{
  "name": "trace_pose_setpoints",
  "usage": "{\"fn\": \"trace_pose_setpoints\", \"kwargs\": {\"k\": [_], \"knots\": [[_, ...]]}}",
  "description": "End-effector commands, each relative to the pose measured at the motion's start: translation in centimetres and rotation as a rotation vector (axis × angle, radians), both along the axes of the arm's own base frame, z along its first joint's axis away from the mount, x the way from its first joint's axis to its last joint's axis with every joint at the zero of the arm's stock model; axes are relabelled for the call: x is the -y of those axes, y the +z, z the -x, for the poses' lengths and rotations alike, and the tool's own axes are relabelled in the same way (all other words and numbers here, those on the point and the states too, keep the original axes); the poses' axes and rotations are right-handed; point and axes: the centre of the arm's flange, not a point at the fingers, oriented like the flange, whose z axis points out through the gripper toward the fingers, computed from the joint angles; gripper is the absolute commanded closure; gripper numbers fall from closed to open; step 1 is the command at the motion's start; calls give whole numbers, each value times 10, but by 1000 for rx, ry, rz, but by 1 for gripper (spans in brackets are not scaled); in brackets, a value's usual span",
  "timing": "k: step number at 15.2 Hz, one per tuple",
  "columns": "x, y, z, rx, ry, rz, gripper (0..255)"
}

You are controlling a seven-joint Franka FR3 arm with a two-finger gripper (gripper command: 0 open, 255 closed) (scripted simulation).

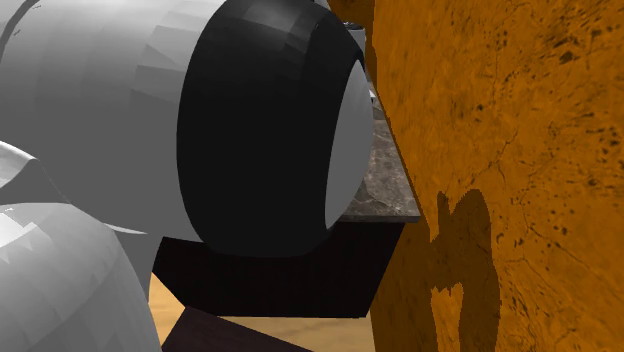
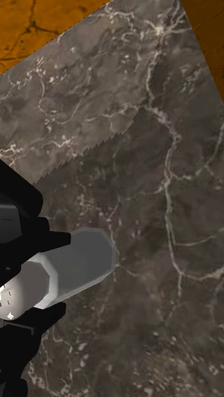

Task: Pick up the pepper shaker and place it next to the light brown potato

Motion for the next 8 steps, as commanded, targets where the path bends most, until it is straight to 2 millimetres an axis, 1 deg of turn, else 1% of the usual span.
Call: {"fn": "trace_pose_setpoints", "kwargs": {"k": [1,8], "knots": [[0,0,0,0,0,0,255],[0,37,0,0,0,0,255]]}}
